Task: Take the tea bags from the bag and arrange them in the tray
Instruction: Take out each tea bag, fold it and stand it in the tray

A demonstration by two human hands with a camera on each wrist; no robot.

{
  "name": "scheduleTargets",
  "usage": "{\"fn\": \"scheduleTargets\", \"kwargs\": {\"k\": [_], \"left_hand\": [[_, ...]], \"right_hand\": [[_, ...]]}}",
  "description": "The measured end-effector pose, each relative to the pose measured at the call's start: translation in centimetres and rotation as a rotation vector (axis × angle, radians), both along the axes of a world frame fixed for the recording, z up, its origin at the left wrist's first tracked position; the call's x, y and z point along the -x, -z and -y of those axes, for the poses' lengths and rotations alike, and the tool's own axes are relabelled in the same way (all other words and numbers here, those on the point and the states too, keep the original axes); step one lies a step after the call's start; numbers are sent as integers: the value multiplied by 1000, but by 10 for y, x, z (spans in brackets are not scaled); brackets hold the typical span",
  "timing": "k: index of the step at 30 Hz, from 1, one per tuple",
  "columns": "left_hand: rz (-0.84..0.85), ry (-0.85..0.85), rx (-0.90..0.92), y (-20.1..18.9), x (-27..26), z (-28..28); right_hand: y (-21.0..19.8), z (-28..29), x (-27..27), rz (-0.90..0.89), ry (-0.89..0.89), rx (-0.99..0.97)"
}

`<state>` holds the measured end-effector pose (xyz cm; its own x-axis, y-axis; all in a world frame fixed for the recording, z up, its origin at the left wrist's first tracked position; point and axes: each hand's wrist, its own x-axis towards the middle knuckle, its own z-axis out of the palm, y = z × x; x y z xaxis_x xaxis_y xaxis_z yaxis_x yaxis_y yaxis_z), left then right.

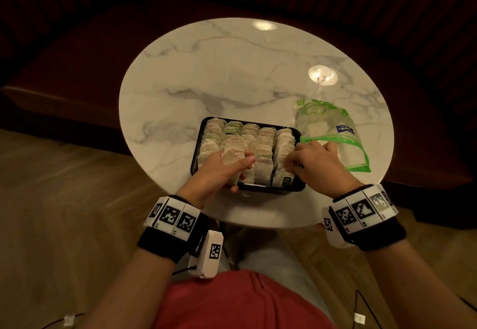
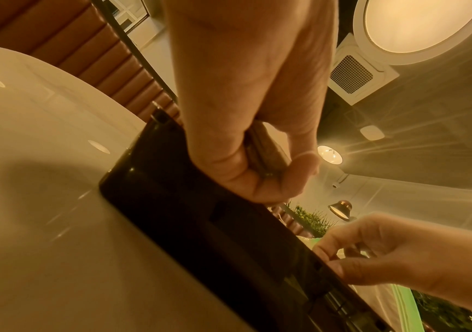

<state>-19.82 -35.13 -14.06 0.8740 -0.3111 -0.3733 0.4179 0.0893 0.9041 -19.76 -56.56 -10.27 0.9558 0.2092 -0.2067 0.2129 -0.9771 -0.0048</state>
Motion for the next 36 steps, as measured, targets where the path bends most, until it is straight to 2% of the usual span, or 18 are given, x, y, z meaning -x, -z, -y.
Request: {"fn": "scheduleTargets", "kwargs": {"k": [4, 8, 10, 13, 15, 17, 24, 27, 32, 36], "left_hand": [[-7, -4, -5, -1, 0, 0], [-19, -21, 0, -2, 1, 0], [-41, -40, 8, -4, 0, 1], [-74, -16, 44, -9, 0, 2], [-62, 38, 63, -12, 1, 1], [-34, 96, 69, -14, 3, 0], [50, 182, 77, -21, 5, -1], [61, 138, 68, -23, 4, -4], [-18, 50, 53, -21, 2, -5], [-9, 68, 42, -22, 2, -5]], "right_hand": [[2, -7, -1, 11, -22, 28], [5, -11, 1, 40, -6, -59], [3, -14, 3, 118, 22, -171], [-2, -23, 5, 231, 73, -483], [-8, -31, 7, 241, 58, -707], [-13, -39, 9, 203, 16, -802], [-15, -50, 5, 125, -25, -819], [-19, -46, 5, 162, 9, -864], [-23, -37, 7, 165, 87, -915], [-24, -33, 7, 188, 136, -949]]}}
